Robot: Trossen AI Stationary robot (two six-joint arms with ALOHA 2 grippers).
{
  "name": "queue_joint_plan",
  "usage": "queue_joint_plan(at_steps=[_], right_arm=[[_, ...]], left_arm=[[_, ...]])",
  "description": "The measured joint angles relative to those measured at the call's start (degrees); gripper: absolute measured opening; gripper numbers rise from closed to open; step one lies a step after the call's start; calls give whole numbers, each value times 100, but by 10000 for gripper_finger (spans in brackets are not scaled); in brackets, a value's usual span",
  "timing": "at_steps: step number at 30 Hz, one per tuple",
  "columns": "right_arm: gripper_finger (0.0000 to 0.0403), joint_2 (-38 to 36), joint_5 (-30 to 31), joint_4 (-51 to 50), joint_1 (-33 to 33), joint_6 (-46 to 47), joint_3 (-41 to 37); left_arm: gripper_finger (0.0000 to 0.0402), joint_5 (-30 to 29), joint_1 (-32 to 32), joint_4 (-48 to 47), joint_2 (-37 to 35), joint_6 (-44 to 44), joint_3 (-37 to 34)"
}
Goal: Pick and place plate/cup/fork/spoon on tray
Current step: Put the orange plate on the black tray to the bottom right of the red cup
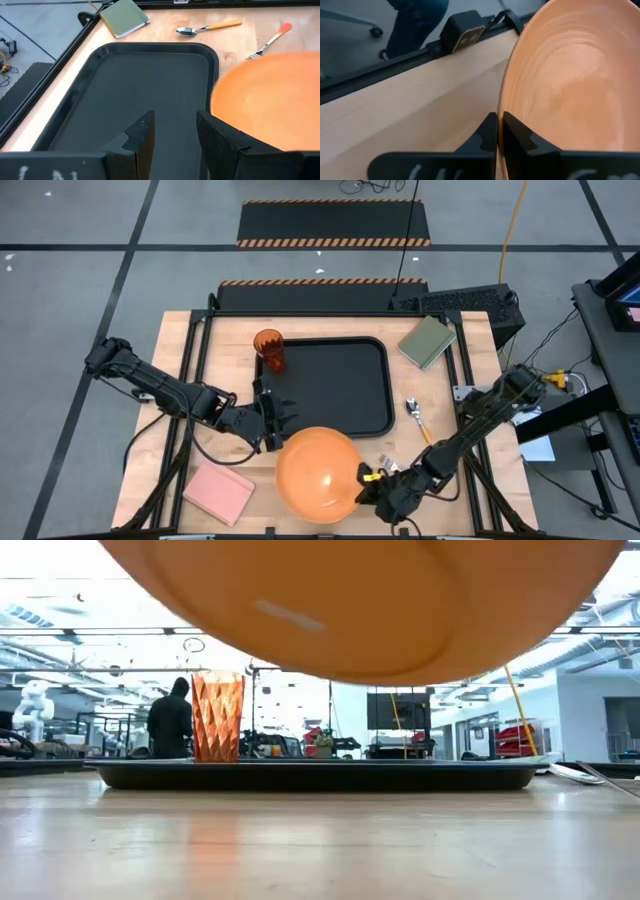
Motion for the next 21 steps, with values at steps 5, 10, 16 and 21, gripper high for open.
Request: queue_joint_plan(at_steps=[5,10,16,21], right_arm=[[0,-674,366,-1004,193,629,0],[0,-1369,1007,-2117,384,1129,0],[0,-2088,1614,-3178,457,1614,0],[0,-2361,1952,-3571,398,1903,0]], left_arm=[[149,-66,4,-48,16,-256,-38],[149,-59,91,-59,192,-568,-189],[150,189,174,40,563,-849,-205],[150,498,181,395,1086,-862,-205]])
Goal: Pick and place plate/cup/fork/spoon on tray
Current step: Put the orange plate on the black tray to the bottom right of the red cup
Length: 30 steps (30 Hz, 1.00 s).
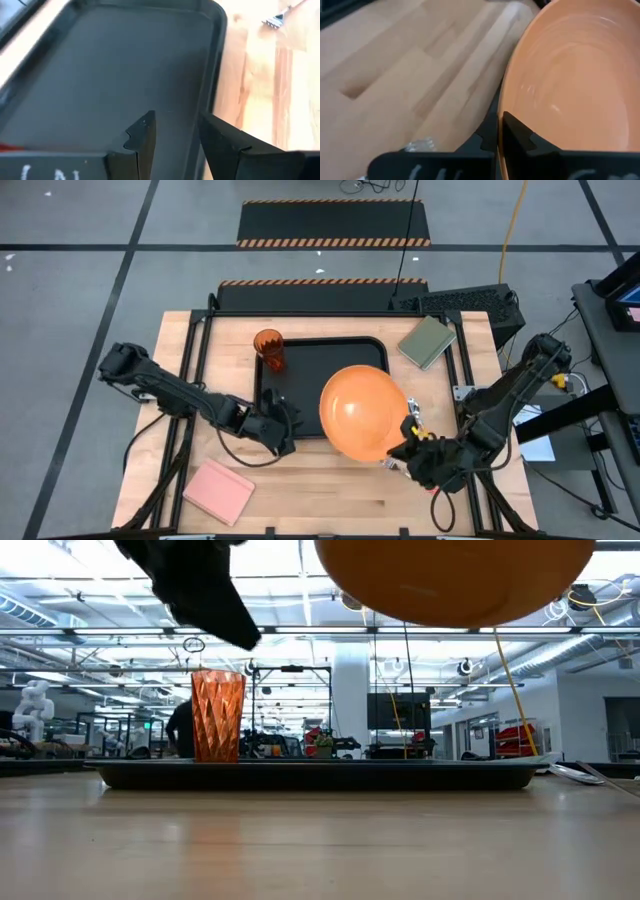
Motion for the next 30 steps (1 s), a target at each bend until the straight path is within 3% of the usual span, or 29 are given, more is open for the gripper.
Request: queue_joint_plan(at_steps=[14,30], right_arm=[[0,-18,-13,-122,-319,-534,0],[0,-18,-35,181,-645,-837,0]], left_arm=[[150,912,-5,802,1376,-165,4],[149,1117,-121,819,1688,-143,11]])
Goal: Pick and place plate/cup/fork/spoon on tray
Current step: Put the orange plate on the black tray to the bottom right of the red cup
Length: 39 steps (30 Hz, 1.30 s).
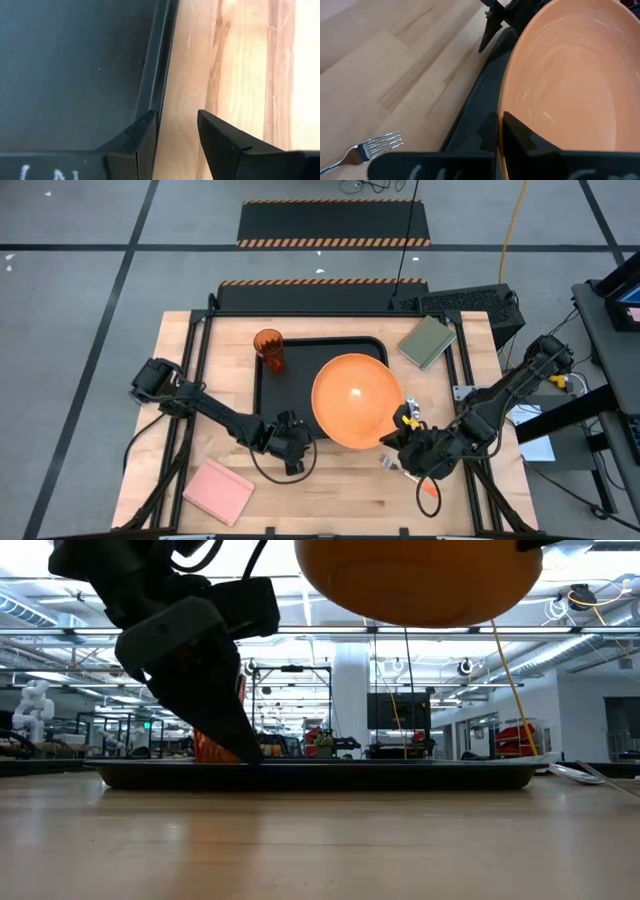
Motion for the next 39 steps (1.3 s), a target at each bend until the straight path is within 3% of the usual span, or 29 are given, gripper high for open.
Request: queue_joint_plan(at_steps=[23,33,39], right_arm=[[0,29,-18,391,-25,-1,0],[0,770,-59,976,-623,-334,-2],[0,1251,-589,1403,-1165,-435,-4]], left_arm=[[149,72,-248,-265,-98,462,-7],[149,90,-273,-403,-428,387,-17],[149,54,-461,-774,-1035,-87,-15]])
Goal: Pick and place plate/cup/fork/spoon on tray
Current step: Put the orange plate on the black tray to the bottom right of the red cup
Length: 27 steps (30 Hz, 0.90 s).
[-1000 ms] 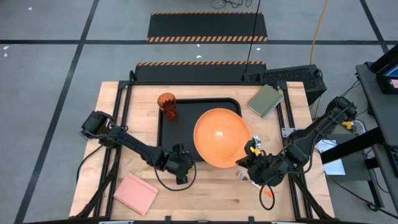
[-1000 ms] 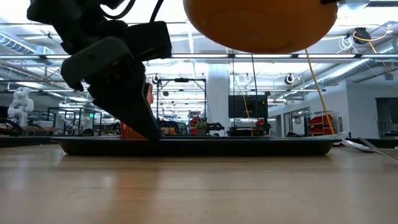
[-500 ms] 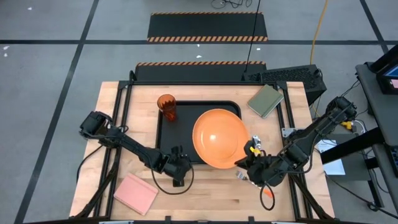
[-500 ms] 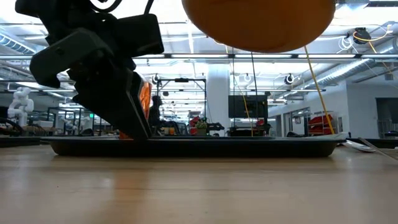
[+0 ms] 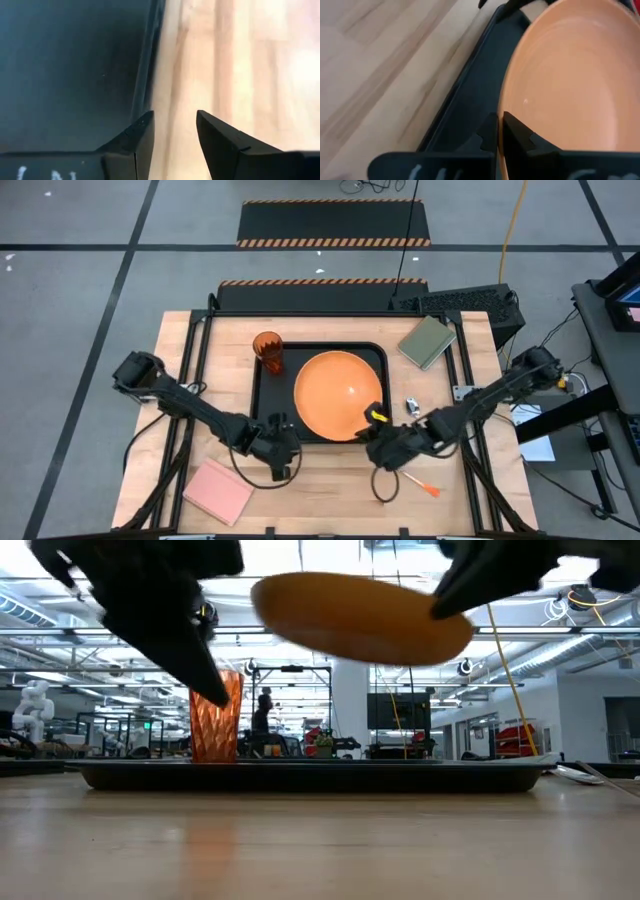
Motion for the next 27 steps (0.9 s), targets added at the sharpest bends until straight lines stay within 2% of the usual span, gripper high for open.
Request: queue_joint_plan(at_steps=[8,16,21,27], right_arm=[[0,688,-845,609,-706,-47,2],[0,1461,-1638,1412,-1168,-406,7],[0,1847,-1693,1586,-1335,-566,4],[0,1980,-1693,1531,-1450,-598,4]], left_arm=[[149,-248,-592,-296,-404,-316,10],[149,-804,-1053,-436,-556,-548,7],[149,-1066,-1149,-512,-575,-608,7],[149,-1228,-1143,-509,-581,-502,7]])
